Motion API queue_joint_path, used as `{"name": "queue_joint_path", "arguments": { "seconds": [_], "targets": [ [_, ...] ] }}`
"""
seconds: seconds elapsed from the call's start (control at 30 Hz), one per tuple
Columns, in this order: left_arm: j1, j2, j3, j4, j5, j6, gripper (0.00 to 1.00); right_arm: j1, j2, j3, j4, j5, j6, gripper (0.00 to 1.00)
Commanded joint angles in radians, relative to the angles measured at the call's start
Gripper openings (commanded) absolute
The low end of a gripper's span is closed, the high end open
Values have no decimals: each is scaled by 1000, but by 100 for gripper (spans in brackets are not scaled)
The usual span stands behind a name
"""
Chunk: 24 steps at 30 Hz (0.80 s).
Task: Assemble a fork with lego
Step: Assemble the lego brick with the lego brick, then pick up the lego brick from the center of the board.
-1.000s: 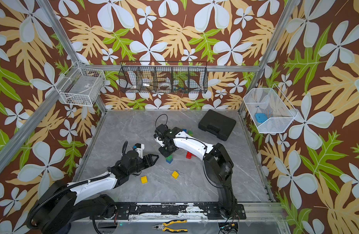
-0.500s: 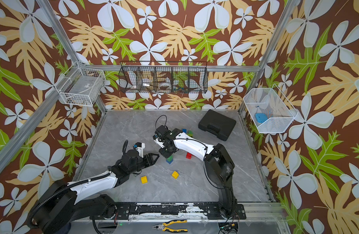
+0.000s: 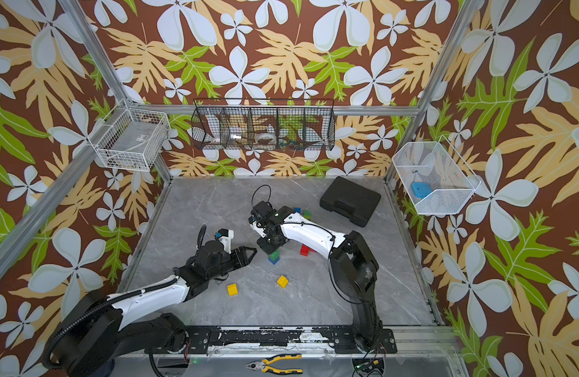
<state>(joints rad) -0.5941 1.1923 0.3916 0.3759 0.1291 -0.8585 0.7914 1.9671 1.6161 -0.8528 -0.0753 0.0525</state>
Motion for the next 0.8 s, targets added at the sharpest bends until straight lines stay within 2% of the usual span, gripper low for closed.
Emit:
{"name": "queue_joint_path", "arguments": {
  "seconds": [0.0, 0.03, 0.1, 0.2, 0.3, 0.43, 0.5, 0.57, 0.63, 0.77],
  "targets": [
    [-1, -23, -6, -1, -23, 10, 66, -1, -7, 11, -99, -39, 24, 61],
    [-1, -36, -8, -6, -29, 9, 66, -2, -21, 29, -78, -51, 31, 77],
    [-1, -67, -16, -17, -44, 9, 68, -4, -44, 65, -40, -73, 40, 95],
    [-1, -119, -14, -58, -70, 20, 71, -12, -101, 67, 63, -89, 63, 99],
    [-1, -151, 10, -107, -92, 55, 72, -41, -192, -38, 196, -28, 142, 92],
    [-20, -136, 79, -131, -105, 127, 71, -146, -338, -289, 397, 15, 373, 73],
    [-57, -98, 151, -166, -136, 183, 70, -189, -412, -426, 479, 83, 484, 61],
    [-94, -37, 231, -202, -159, 238, 70, -208, -447, -496, 480, 166, 557, 58],
    [-124, 32, 309, -232, -171, 279, 70, -223, -429, -493, 409, 216, 615, 54],
    [-168, 139, 416, -229, -159, 317, 70, -230, -366, -476, 331, 222, 682, 51]
  ]
}}
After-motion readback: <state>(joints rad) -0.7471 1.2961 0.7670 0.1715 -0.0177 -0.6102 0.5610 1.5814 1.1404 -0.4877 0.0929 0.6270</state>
